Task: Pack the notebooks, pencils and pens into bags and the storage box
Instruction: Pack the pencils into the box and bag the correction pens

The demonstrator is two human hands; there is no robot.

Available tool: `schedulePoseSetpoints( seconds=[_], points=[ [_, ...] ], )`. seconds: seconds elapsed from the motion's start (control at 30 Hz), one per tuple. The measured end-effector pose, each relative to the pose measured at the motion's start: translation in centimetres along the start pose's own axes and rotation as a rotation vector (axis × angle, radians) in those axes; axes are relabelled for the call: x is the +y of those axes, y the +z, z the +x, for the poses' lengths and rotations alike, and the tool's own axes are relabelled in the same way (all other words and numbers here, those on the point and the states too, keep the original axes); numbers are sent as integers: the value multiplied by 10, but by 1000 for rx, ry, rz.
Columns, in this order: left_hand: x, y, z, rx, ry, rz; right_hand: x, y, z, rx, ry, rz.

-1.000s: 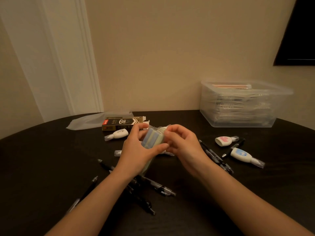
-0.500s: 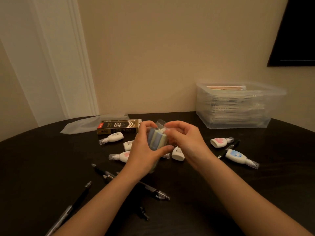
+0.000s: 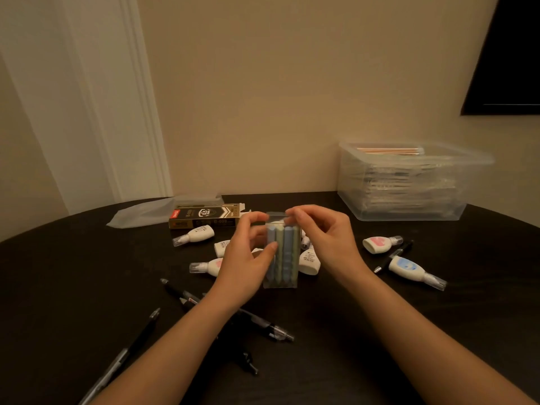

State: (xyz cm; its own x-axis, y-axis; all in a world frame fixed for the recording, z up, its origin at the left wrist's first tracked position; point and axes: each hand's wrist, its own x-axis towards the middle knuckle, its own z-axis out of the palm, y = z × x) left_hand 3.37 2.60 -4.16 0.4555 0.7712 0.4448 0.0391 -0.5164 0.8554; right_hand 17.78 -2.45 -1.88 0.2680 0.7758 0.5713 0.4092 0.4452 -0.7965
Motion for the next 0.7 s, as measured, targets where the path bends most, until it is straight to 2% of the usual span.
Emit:
schedulePoseSetpoints(
  seconds=[0.17,0.37,0.57,0.7],
  points=[
    [10,-7,8,62,49,-113,2,-1,-1,-95,11,-74],
    [8,-10,11,84,142,94,4,3,-4,-134,7,-57],
    [11,-12,10,131,215,72,1,3,-3,-93,-106,-134],
    [11,-15,8,106,220,99,1,1,-1,-130,-50,-114]
  ],
)
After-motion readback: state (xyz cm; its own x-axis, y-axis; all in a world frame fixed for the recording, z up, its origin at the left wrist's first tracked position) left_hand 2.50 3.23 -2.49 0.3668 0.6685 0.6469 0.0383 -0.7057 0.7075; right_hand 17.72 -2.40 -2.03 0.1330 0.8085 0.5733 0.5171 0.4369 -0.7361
